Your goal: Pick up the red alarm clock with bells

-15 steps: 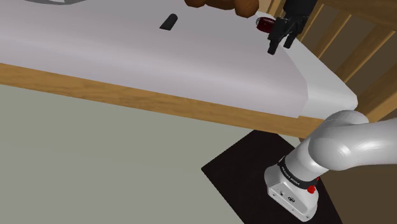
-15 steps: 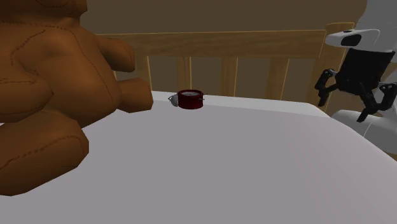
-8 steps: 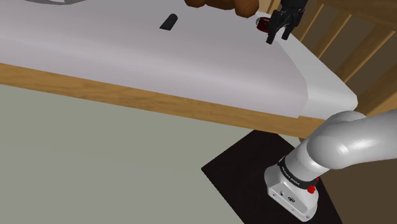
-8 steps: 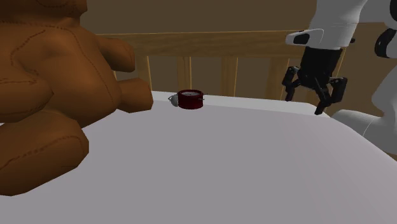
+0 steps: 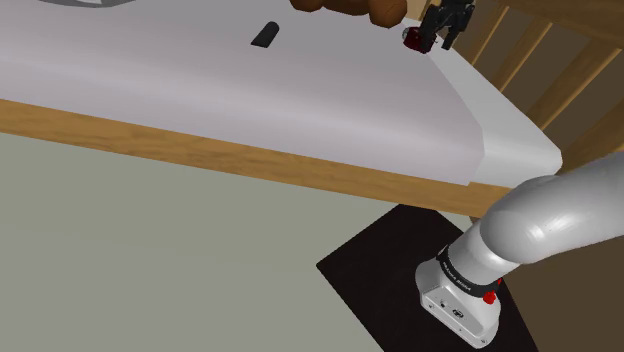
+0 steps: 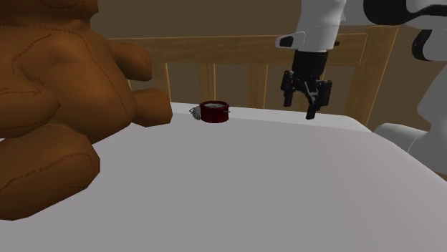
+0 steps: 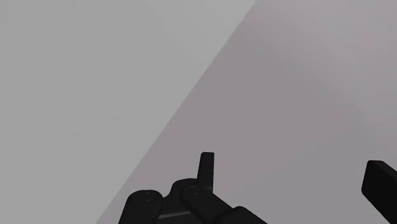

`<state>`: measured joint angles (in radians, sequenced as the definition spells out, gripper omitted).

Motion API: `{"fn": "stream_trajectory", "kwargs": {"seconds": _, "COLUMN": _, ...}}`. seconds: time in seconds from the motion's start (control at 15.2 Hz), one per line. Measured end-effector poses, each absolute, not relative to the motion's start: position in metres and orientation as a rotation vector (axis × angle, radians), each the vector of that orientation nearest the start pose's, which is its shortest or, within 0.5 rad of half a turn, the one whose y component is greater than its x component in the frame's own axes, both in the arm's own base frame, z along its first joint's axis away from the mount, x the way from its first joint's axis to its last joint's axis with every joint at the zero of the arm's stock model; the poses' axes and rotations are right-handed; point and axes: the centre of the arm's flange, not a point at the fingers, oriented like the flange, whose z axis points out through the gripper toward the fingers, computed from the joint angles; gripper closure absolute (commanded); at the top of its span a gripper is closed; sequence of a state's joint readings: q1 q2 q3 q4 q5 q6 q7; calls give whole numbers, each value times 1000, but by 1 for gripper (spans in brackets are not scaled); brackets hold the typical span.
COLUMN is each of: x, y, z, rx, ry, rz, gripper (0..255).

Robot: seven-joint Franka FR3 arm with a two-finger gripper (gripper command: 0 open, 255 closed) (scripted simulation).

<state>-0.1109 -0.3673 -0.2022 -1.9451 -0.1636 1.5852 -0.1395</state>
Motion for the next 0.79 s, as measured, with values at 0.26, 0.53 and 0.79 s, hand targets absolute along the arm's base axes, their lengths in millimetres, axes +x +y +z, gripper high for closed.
{"fn": "stream_trajectory", "kwargs": {"seconds": 0.26, "x": 428, "y": -213, "z": 632, "rx": -3211, "ry": 305, "rz": 24, "gripper": 0}}
{"fn": "stream_trajectory", "kwargs": {"seconds": 0.53, "x": 452, "y": -265, "z": 635, "rx": -3201, "ry": 357, "rz": 17, "gripper": 0}}
{"fn": "stream_trajectory", "kwargs": {"seconds": 0.79, "x": 473, "y": -311, "z": 636, "rx": -3190, "ry": 408, "rz": 8, "gripper": 0}}
